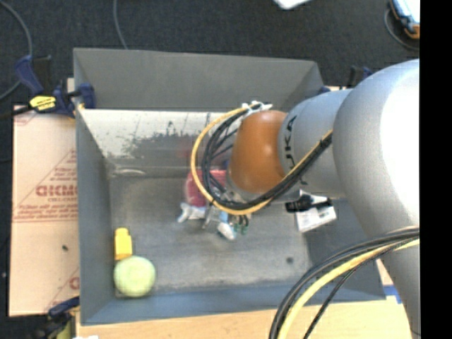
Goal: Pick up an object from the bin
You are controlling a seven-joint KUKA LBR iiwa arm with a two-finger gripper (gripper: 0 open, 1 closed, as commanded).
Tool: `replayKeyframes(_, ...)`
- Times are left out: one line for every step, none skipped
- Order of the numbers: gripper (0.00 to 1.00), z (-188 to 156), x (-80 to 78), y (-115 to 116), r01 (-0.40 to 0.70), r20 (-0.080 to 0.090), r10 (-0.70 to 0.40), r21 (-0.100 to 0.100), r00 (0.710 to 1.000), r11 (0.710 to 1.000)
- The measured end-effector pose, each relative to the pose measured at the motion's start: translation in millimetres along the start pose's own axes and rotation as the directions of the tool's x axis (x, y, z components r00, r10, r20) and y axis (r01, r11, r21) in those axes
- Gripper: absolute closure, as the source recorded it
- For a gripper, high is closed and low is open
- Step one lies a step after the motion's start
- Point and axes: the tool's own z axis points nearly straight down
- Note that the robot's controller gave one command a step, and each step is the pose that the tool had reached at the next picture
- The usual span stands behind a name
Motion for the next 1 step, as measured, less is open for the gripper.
replayKeyframes(1.00, 0.0, 0.0, 0.0, 0.000, 0.000, 0.000, 0.000, 1.000, 1.000)
